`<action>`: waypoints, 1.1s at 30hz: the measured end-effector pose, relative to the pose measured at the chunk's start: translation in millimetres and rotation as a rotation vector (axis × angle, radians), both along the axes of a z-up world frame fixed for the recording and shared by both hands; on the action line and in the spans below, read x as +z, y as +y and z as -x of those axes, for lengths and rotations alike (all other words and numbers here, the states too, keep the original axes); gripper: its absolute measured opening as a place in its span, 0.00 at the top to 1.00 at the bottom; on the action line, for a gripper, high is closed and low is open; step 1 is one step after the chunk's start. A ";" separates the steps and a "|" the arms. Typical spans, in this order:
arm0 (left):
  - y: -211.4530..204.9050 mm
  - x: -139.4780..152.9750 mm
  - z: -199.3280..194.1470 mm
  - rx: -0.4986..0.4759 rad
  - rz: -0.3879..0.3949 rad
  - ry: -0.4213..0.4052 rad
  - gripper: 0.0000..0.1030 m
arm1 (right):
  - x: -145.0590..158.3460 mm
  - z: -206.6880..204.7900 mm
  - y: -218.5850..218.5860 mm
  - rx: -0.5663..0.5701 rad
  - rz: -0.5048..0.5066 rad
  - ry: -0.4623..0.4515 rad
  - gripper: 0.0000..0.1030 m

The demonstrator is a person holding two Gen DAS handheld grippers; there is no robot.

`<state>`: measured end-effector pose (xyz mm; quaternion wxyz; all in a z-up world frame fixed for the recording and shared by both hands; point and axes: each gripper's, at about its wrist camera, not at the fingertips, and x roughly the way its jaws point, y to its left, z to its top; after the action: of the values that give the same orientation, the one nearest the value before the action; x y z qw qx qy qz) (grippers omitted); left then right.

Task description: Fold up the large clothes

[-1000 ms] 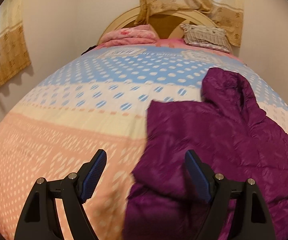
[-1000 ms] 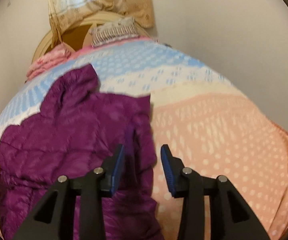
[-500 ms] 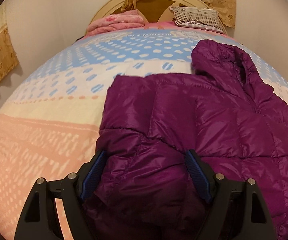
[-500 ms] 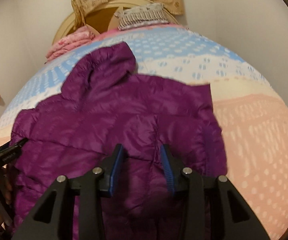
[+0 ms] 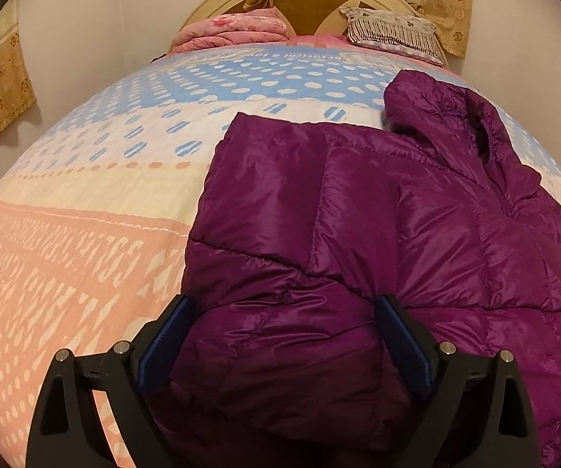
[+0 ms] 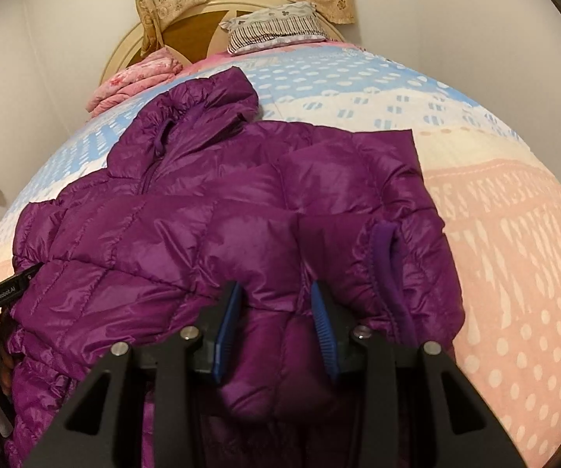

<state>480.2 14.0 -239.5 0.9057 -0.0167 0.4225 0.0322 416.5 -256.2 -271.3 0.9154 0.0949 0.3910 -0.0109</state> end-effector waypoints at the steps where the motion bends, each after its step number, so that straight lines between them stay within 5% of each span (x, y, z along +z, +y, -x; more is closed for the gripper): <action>1: 1.0 -0.5 -0.4 0.001 0.004 0.003 0.07 | -0.1 -0.1 0.9 0.000 0.006 0.002 0.61; 25: 8.5 -4.8 -4.8 0.012 0.044 0.030 0.01 | -3.5 -2.9 10.9 -0.003 0.087 0.018 0.60; 28: 13.9 8.5 -2.1 -0.005 0.041 0.051 0.01 | 0.9 -3.5 8.5 0.045 0.054 0.044 0.51; 30: 18.0 25.4 3.1 -0.005 0.025 0.035 0.01 | 8.7 -4.7 10.8 0.112 0.047 0.072 0.34; 33: 22.0 57.3 1.8 -0.054 0.045 -0.027 0.01 | 24.8 -10.1 12.0 0.184 0.044 0.080 0.31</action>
<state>478.4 36.1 -182.2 0.9112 -0.0261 0.4112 -0.0022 426.5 -244.2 -246.5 0.8981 0.0378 0.4339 0.0608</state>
